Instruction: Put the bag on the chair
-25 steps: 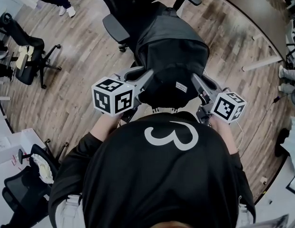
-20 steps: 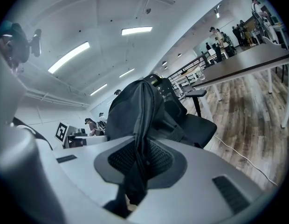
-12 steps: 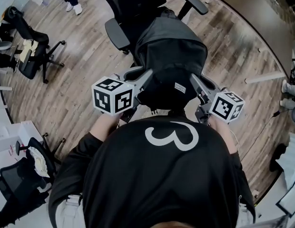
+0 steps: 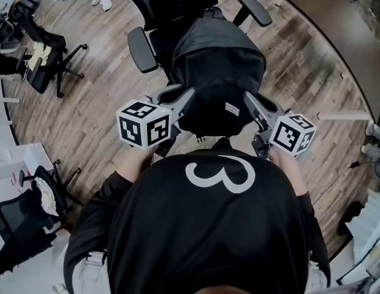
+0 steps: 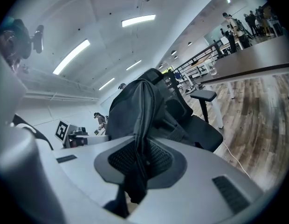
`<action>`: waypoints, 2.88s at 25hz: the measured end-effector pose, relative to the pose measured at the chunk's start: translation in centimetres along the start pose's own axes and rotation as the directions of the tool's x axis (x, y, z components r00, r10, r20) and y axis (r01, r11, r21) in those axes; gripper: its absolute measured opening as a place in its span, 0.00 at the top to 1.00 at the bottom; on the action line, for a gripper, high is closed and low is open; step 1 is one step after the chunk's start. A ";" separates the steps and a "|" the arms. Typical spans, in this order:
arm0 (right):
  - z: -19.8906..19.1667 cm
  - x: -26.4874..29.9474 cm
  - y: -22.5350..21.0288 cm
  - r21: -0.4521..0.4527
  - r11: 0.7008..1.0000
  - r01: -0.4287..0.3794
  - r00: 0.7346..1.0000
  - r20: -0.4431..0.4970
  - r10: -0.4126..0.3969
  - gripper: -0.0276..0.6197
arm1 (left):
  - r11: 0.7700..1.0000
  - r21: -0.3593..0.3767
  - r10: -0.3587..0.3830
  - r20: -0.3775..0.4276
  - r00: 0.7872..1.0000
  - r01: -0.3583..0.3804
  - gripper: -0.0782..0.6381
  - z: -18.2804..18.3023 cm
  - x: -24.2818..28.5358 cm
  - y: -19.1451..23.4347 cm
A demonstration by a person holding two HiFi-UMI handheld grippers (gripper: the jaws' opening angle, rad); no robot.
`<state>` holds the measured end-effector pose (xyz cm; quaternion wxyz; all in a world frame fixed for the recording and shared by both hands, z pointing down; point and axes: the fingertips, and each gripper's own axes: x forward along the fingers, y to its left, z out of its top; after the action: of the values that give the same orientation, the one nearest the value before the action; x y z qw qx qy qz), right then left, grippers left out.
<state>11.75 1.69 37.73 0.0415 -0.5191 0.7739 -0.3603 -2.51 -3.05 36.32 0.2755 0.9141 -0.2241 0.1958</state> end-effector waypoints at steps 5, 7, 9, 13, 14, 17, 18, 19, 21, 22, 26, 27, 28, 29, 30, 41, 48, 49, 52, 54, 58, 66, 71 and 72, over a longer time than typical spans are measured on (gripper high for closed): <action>0.8 0.3 -1.2 -0.020 1.000 -0.021 1.000 -0.023 0.020 0.85 | 0.999 -0.016 0.030 0.013 0.999 -0.030 0.79 0.1 1.2 0.0; 1.2 0.3 -2.0 -0.028 0.999 -0.028 0.999 -0.032 0.027 0.85 | 0.999 -0.023 0.041 0.017 0.999 -0.041 0.79 0.1 2.0 -0.1; 1.3 0.4 -2.6 -0.036 0.999 -0.039 0.998 -0.040 0.038 0.85 | 0.998 -0.031 0.051 0.025 0.998 -0.050 0.79 -0.1 2.5 -0.2; 3.4 0.5 -5.1 -0.048 0.997 -0.057 0.996 -0.068 0.053 0.85 | 0.996 -0.040 0.078 0.033 0.996 -0.076 0.79 1.2 5.1 -0.7; 4.0 0.5 -5.9 -0.050 0.997 -0.064 0.995 -0.073 0.060 0.85 | 0.996 -0.042 0.085 0.036 0.996 -0.084 0.79 1.6 5.9 -0.9; 5.0 0.9 -7.0 -0.063 0.994 -0.091 0.993 -0.079 0.086 0.85 | 0.993 -0.050 0.105 0.052 0.993 -0.103 0.79 2.2 7.0 -1.0; 5.3 0.9 -7.2 -0.067 0.993 -0.098 0.993 -0.078 0.092 0.85 | 0.993 -0.050 0.110 0.056 0.992 -0.107 0.79 2.4 7.1 -1.1; 5.6 0.9 -7.3 -0.072 0.992 -0.100 0.992 -0.078 0.095 0.85 | 0.993 -0.050 0.114 0.060 0.992 -0.111 0.79 2.5 7.3 -1.2; 6.1 1.0 -7.6 -0.082 0.991 -0.102 0.992 -0.078 0.095 0.85 | 0.992 -0.045 0.119 0.067 0.991 -0.116 0.79 2.9 7.7 -1.2; 6.4 1.1 -7.7 -0.087 0.991 -0.104 0.992 -0.077 0.097 0.85 | 0.992 -0.043 0.121 0.072 0.990 -0.118 0.79 3.1 7.8 -1.1; 7.2 2.0 -7.6 -0.098 0.988 -0.121 0.991 -0.074 0.114 0.85 | 0.991 -0.041 0.133 0.086 0.987 -0.130 0.79 4.0 7.7 -0.5; 7.3 2.2 -7.6 -0.098 0.987 -0.124 0.990 -0.074 0.117 0.85 | 0.990 -0.040 0.135 0.088 0.987 -0.131 0.79 4.2 7.7 -0.3; 7.5 2.5 -7.6 -0.097 0.987 -0.128 0.990 -0.074 0.121 0.85 | 0.990 -0.040 0.137 0.090 0.986 -0.134 0.79 4.4 7.7 -0.1; 7.6 2.7 -7.6 -0.097 0.987 -0.131 0.990 -0.074 0.124 0.85 | 0.990 -0.040 0.140 0.093 0.986 -0.136 0.79 4.6 7.7 0.1; 7.7 2.9 -7.7 -0.097 0.986 -0.135 0.989 -0.074 0.128 0.85 | 0.989 -0.040 0.143 0.095 0.985 -0.139 0.79 4.8 7.7 0.3; 9.0 6.7 -8.6 -0.091 0.986 -0.137 0.985 -0.114 0.127 0.85 | 0.986 -0.079 0.153 0.082 0.985 -0.147 0.79 6.1 9.0 3.7; 10.0 9.9 -9.4 -0.075 0.989 -0.124 0.983 -0.147 0.112 0.85 | 0.984 -0.103 0.154 0.071 0.985 -0.147 0.79 7.4 10.2 6.8; 10.2 10.4 -9.6 -0.073 0.990 -0.123 0.982 -0.150 0.111 0.85 | 0.983 -0.107 0.155 0.069 0.986 -0.147 0.79 7.7 10.4 7.3; 10.6 12.1 -9.8 -0.069 0.991 -0.116 0.981 -0.162 0.104 0.85 | 0.982 -0.119 0.154 0.063 0.986 -0.146 0.79 8.2 10.7 9.0; 10.8 13.2 -9.9 -0.071 0.992 -0.108 0.981 -0.170 0.095 0.85 | 0.982 -0.123 0.152 0.061 0.986 -0.144 0.79 8.6 10.9 10.1; 11.6 15.4 -10.6 -0.064 0.993 -0.097 0.980 -0.182 0.084 0.85 | 0.981 -0.130 0.148 0.052 0.988 -0.140 0.79 9.5 11.8 12.1; 13.7 19.4 -12.2 -0.055 0.995 -0.086 0.976 -0.203 0.073 0.85 | 0.980 -0.142 0.147 0.034 0.989 -0.141 0.79 11.6 13.9 15.6; 14.7 21.9 -13.5 -0.043 0.996 -0.077 0.973 -0.221 0.066 0.85 | 0.979 -0.147 0.143 0.008 0.990 -0.141 0.79 12.8 15.4 18.0; 14.9 22.4 -13.7 -0.040 0.996 -0.076 0.973 -0.223 0.065 0.85 | 0.979 -0.149 0.143 0.004 0.990 -0.141 0.79 13.0 15.6 18.4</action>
<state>18.58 -27.38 41.91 -0.0447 -0.4487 0.8001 -0.3955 3.88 -29.18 41.46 0.3265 0.8741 -0.3049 0.1908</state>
